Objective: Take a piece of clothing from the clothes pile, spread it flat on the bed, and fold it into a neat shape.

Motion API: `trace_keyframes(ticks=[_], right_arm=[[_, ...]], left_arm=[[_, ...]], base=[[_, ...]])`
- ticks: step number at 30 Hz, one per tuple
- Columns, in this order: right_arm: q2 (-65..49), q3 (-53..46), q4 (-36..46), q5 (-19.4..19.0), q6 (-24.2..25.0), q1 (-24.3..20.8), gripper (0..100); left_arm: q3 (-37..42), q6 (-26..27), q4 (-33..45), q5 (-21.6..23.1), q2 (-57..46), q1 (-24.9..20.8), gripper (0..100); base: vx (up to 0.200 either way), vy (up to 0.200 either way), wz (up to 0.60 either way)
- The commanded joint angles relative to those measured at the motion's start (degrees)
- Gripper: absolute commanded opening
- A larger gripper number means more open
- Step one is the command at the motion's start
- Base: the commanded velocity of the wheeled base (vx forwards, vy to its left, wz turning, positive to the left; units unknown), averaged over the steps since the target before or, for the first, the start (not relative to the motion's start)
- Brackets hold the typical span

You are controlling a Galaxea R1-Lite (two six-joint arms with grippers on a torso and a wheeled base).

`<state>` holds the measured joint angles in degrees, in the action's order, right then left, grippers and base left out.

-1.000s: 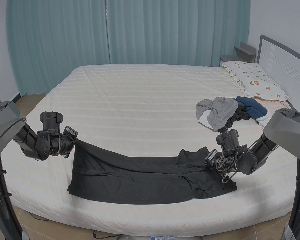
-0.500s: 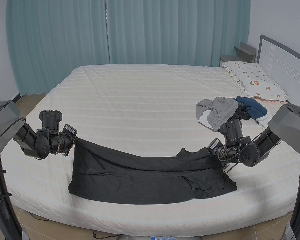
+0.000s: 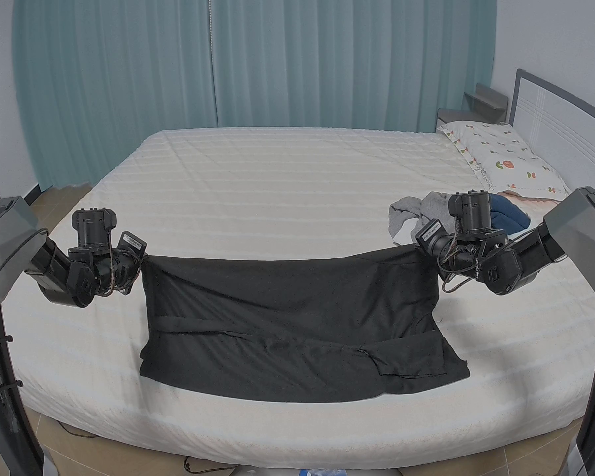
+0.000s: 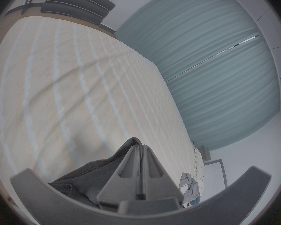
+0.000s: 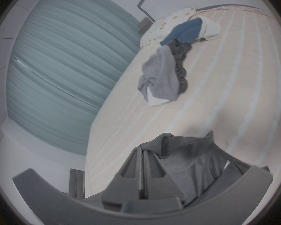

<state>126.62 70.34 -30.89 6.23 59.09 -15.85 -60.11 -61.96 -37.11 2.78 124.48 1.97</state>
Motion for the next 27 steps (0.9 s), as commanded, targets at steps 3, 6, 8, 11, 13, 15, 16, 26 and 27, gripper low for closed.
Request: trace_keyframes(ticks=[3,6,8,11,13,15,16,26,27], right_arm=[[1.17,-0.55,-0.57,0.01,-2.4,0.2,0],[0.91,-2.49,-1.45,-0.6,-4.07,0.2,0],[0.73,-4.33,-2.51,-0.87,-5.74,0.12,0],[0.99,-5.74,-4.0,-0.87,-7.76,0.03,0],[1.17,-5.74,-5.41,-0.78,-8.11,0.03,0],[1.17,-5.56,-6.81,-0.6,-8.02,0.2,0],[1.17,-5.48,-7.25,-0.52,-8.02,0.2,0],[3.1,-6.36,-9.8,-0.25,-8.55,0.29,0],[3.02,-6.71,-9.8,-0.43,-8.55,0.29,0]], left_arm=[[-0.27,0.27,-0.6,0.21,0.5,1.01,0],[-0.18,0.44,-1.74,0.56,0.33,1.72,0],[0.17,0.53,-2.97,0.65,0.5,2.07,0],[0.52,2.11,-2.88,0.74,0.59,2.16,0],[1.14,4.57,-2.71,0.74,0.59,2.16,0],[2.19,6.07,-3.06,0.74,0.68,1.89,0],[2.46,6.33,-3.15,0.74,0.68,1.8,0],[2.81,6.86,-6.66,0.47,3.75,1.36,0],[2.98,6.86,-6.66,0.47,3.58,1.36,0]], base=[[0.0,0.0,0.0],[0.0,0.0,0.0],[0.0,0.0,0.0],[0.0,0.0,0.0],[0.0,0.0,0.0],[0.0,0.0,0.0],[0.0,0.0,0.0],[0.0,0.0,0.0],[0.0,0.0,0.0]])
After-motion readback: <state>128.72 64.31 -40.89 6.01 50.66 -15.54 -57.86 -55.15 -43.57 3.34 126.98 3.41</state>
